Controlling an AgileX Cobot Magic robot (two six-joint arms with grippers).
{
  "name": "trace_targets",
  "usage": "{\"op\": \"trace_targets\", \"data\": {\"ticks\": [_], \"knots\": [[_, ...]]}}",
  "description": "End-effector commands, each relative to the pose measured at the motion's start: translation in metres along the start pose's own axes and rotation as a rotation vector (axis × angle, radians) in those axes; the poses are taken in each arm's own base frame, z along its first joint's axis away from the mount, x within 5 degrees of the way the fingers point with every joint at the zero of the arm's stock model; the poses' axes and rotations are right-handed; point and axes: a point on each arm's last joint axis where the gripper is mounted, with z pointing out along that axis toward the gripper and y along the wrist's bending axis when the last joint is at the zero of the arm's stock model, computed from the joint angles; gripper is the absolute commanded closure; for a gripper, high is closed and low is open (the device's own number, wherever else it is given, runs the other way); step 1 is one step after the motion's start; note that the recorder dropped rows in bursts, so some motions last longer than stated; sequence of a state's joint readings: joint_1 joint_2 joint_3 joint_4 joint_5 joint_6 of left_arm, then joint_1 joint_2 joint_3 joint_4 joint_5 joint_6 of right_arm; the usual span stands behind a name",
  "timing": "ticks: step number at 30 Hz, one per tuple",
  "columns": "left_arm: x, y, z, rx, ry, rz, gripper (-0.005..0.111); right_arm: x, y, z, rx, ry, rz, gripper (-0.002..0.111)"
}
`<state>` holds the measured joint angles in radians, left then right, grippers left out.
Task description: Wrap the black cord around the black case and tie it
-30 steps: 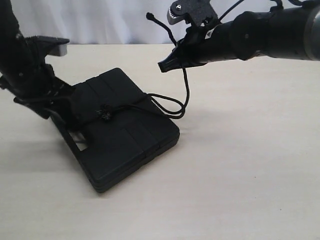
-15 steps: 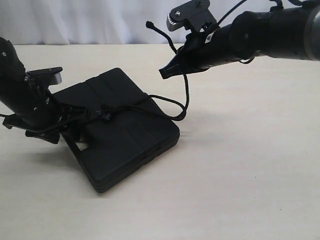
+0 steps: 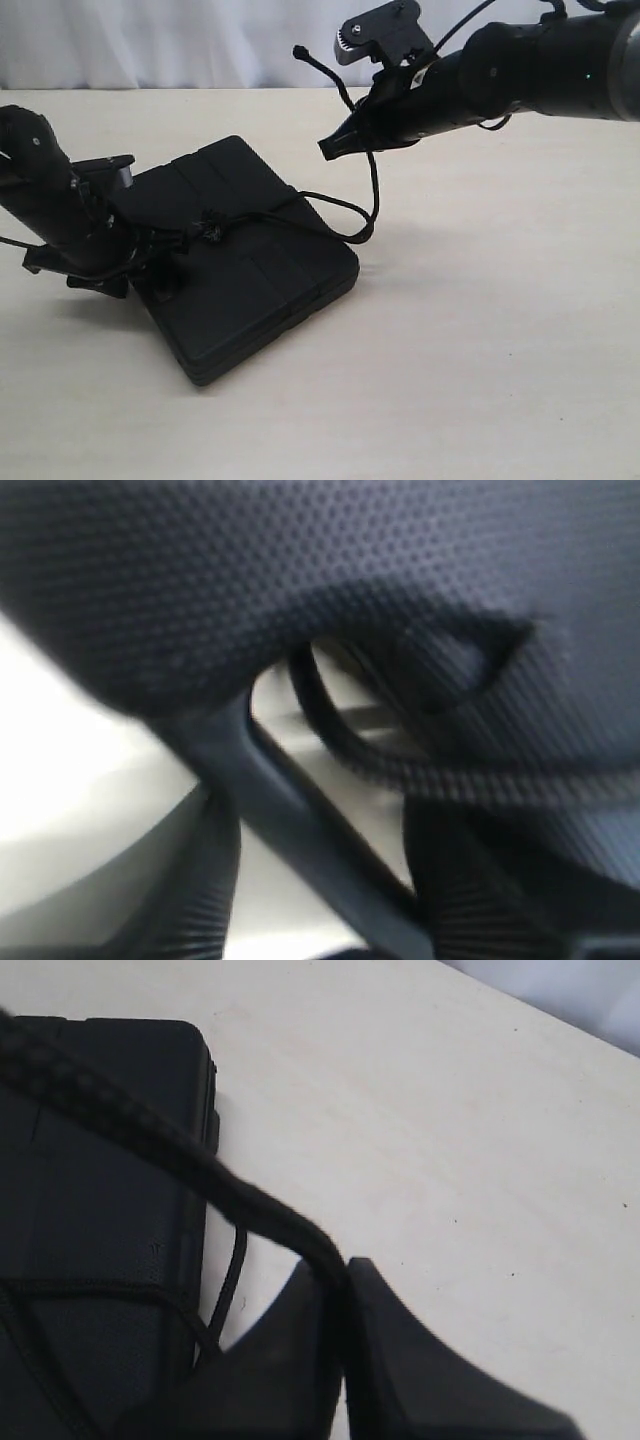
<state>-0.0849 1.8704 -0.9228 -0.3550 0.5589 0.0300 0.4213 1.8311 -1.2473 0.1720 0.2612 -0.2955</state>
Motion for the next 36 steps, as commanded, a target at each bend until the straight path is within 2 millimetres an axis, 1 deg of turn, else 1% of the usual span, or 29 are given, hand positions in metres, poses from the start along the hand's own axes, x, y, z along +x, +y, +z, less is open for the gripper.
{"op": "trace_targets", "data": {"ticks": [1,3,4,6,7,8,9,10,11,14,18,20,24,27,31,36], "knots": [[-0.007,0.001,0.007,-0.010,-0.070,0.005,0.086,-0.006,-0.006,-0.010,0.014,-0.027,0.029,0.104],[-0.016,-0.002,0.001,-0.003,-0.120,0.026,0.106,-0.010,-0.017,-0.021,0.036,-0.047,0.048,0.104],[-0.022,-0.004,-0.005,0.004,-0.144,0.035,0.107,-0.012,-0.026,-0.029,0.053,-0.056,0.062,0.104],[-0.037,-0.012,-0.018,0.023,-0.163,0.070,0.107,-0.010,-0.051,-0.045,0.095,-0.039,0.109,0.104],[-0.040,-0.014,-0.021,0.028,-0.161,0.082,0.107,-0.007,-0.061,-0.050,0.109,-0.022,0.128,0.104],[-0.047,-0.017,-0.028,0.037,-0.174,0.088,0.107,0.000,-0.077,-0.055,0.132,0.013,0.163,0.104],[-0.050,-0.019,-0.031,0.040,-0.179,0.092,0.107,0.004,-0.085,-0.058,0.144,0.026,0.179,0.104],[-0.056,-0.018,-0.036,0.042,-0.185,0.109,0.107,0.011,-0.097,-0.063,0.165,0.049,0.208,0.104],[-0.058,-0.018,-0.039,0.044,-0.183,0.110,0.107,0.015,-0.104,-0.067,0.179,0.053,0.224,0.104],[-0.068,-0.007,-0.051,0.043,-0.179,0.086,0.107,0.033,-0.131,-0.081,0.243,0.071,0.287,0.104],[-0.071,0.005,-0.053,0.030,-0.188,0.065,0.107,0.049,-0.152,-0.091,0.294,0.087,0.336,0.104],[-0.072,0.010,-0.054,0.022,-0.191,0.057,0.107,0.061,-0.162,-0.094,0.319,0.098,0.365,0.104],[-0.074,0.015,-0.054,0.014,-0.209,0.050,0.107,0.091,-0.179,-0.098,0.374,0.127,0.450,0.104],[-0.074,0.017,-0.052,0.010,-0.242,0.034,0.107,0.115,-0.191,-0.103,0.429,0.124,0.558,0.104],[-0.072,0.022,-0.043,-0.002,-0.304,-0.006,0.107,0.144,-0.203,-0.110,0.500,0.107,0.701,0.104],[-0.071,0.026,-0.037,-0.010,-0.380,-0.038,0.107,0.175,-0.210,-0.117,0.579,0.073,0.850,0.104]]}}
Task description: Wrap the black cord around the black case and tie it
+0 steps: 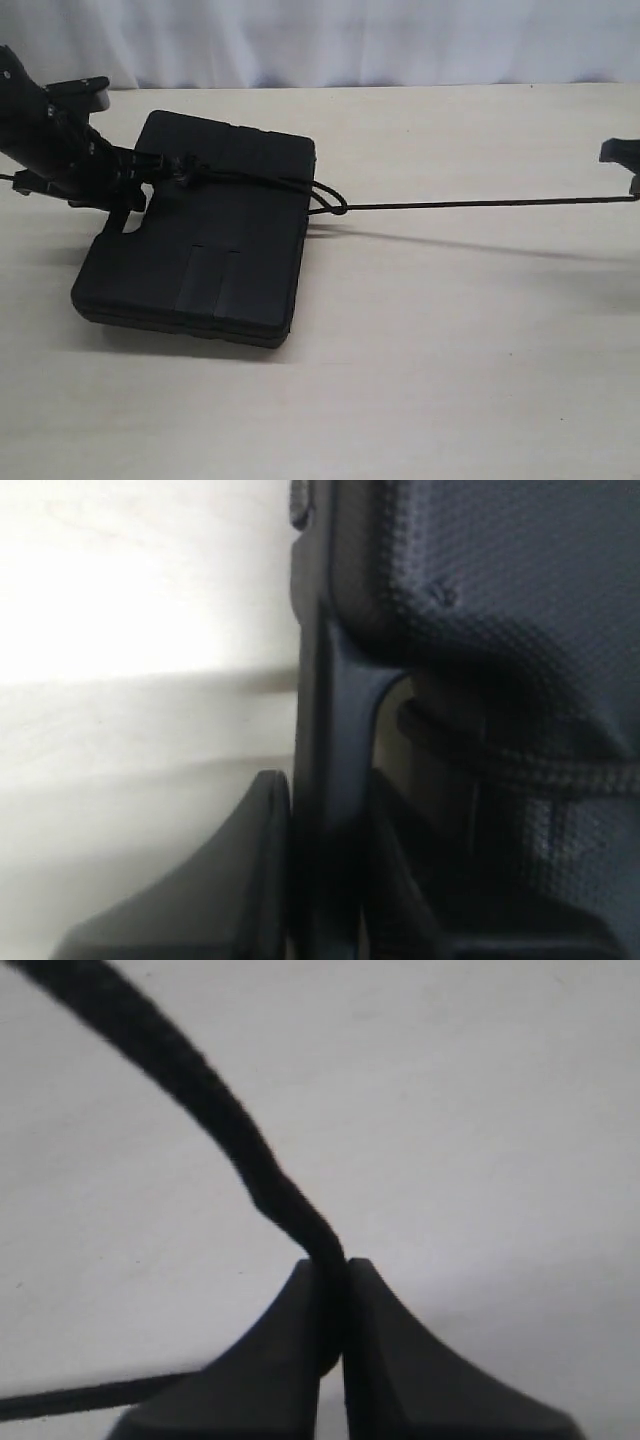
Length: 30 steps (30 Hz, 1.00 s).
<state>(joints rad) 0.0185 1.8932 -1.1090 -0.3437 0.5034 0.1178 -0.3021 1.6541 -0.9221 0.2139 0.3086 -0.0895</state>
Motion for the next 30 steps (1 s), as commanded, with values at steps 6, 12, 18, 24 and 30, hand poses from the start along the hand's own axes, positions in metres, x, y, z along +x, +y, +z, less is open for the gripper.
{"op": "trace_targets", "data": {"ticks": [6,12,18,24,30], "knots": [[-0.003,0.014,0.003,-0.040,-0.224,-0.121,0.107,0.024,-0.039,0.010,0.102,-0.188,0.163,0.104],[0.000,0.017,0.007,-0.050,-0.246,-0.141,0.107,0.035,-0.042,0.028,0.113,-0.146,0.183,0.104],[0.003,0.019,0.018,-0.053,-0.230,-0.169,0.107,0.045,-0.050,0.048,0.139,-0.118,0.264,0.104],[0.005,0.024,0.034,-0.066,-0.228,-0.198,0.107,0.055,-0.069,0.062,0.185,-0.095,0.334,0.104],[0.005,0.038,0.044,-0.091,-0.243,-0.258,0.107,0.061,-0.079,0.072,0.211,-0.094,0.347,0.104]]}}
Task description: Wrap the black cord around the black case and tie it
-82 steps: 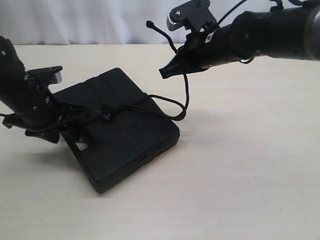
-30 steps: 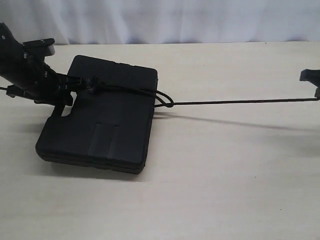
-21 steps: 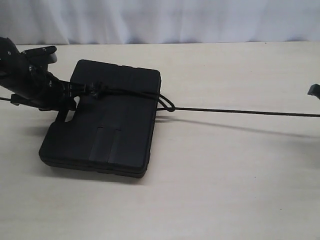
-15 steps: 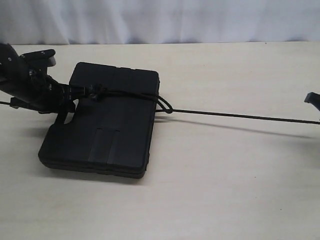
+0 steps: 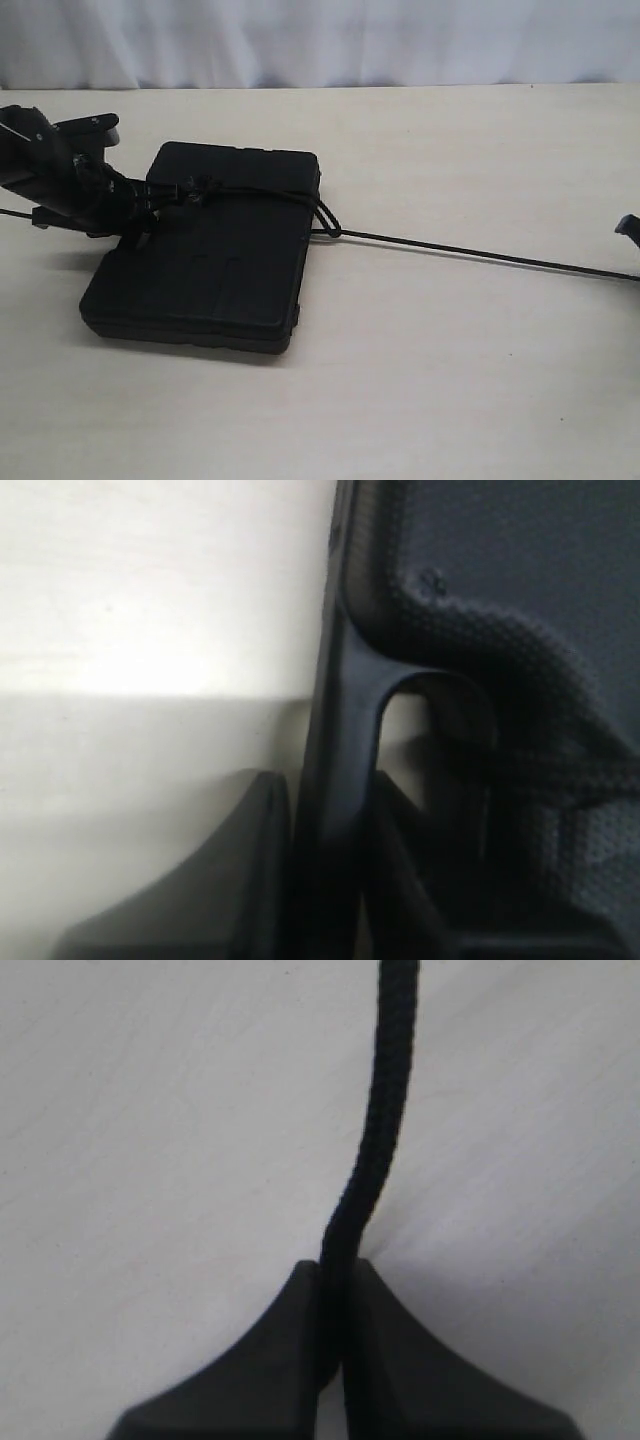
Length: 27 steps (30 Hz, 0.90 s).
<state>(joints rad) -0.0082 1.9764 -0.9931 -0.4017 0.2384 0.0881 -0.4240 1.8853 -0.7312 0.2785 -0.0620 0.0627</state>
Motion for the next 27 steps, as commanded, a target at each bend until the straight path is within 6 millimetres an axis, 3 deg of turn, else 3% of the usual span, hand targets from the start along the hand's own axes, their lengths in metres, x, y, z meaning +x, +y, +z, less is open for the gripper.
{"op": "trace_targets", "data": {"ticks": [1,12,27], "knots": [[-0.020,0.031,0.007,-0.049,-0.171,-0.191,0.107,-0.012,-0.017,0.008,0.033,-0.118,0.029,0.104],[-0.006,0.045,0.039,-0.088,-0.120,-0.262,0.107,-0.008,-0.019,0.015,0.041,-0.111,0.021,0.104],[-0.008,0.045,0.038,-0.091,-0.137,-0.220,0.107,-0.011,-0.018,0.014,0.038,-0.132,0.012,0.103]]}}
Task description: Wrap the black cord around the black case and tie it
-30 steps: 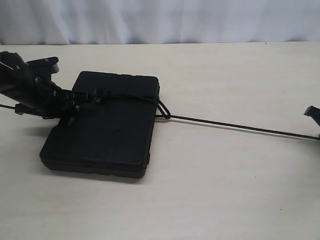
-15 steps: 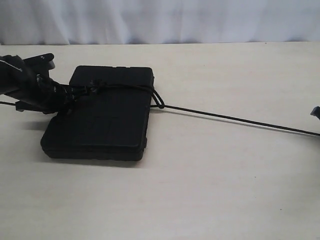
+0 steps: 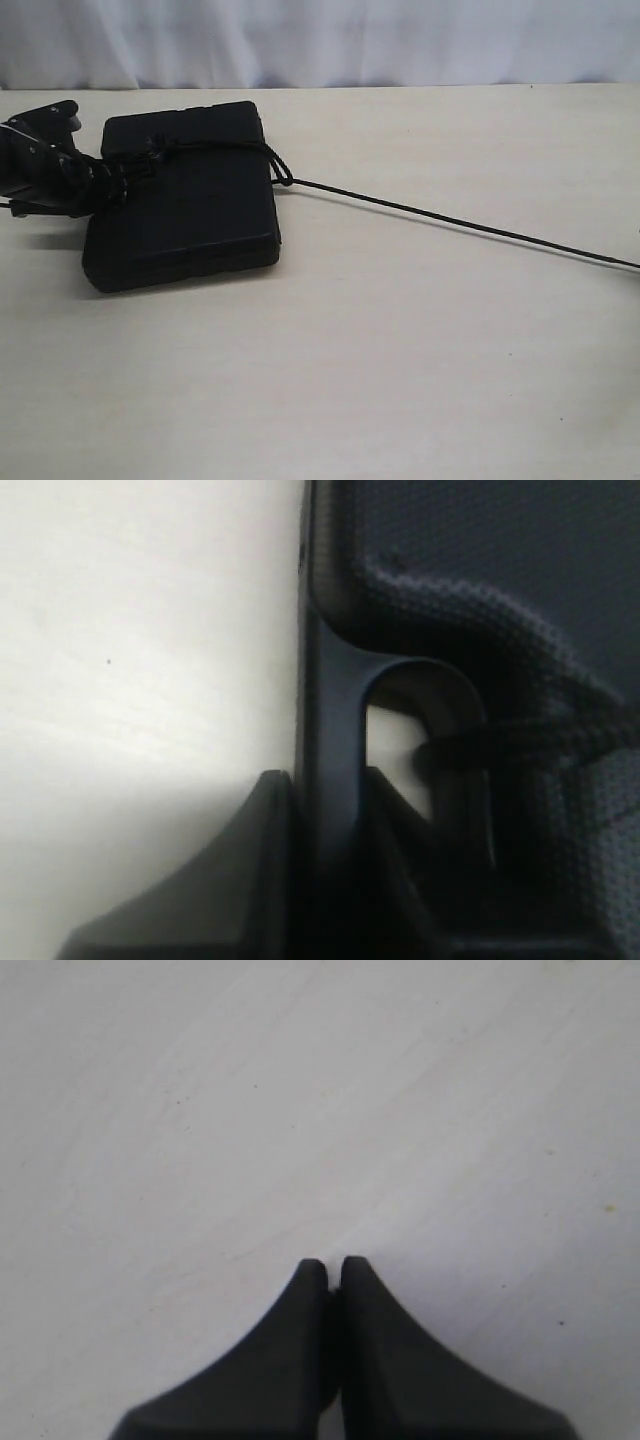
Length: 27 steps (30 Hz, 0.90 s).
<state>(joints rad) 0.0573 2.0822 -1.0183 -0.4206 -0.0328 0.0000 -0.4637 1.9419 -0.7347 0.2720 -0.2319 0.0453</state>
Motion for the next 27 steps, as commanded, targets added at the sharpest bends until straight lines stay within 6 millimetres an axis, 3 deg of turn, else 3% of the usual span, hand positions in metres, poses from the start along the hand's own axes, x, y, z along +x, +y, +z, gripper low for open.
{"op": "trace_targets", "data": {"ticks": [1,11,18,27], "knots": [[0.012,0.013,0.008,-0.030,0.075,-0.029,0.107,-0.002,-0.004,0.002,0.008,-0.007,0.005,0.101],[-0.009,0.002,-0.022,0.008,0.014,0.106,0.107,-0.033,0.014,-0.020,-0.047,0.119,0.006,0.046],[0.006,-0.030,-0.024,0.062,0.025,0.237,0.107,-0.073,0.030,-0.078,-0.125,0.110,-0.089,0.045],[0.026,-0.089,-0.032,0.164,0.054,0.356,0.106,-0.082,0.040,-0.144,-0.264,0.073,-0.132,0.045]]}}
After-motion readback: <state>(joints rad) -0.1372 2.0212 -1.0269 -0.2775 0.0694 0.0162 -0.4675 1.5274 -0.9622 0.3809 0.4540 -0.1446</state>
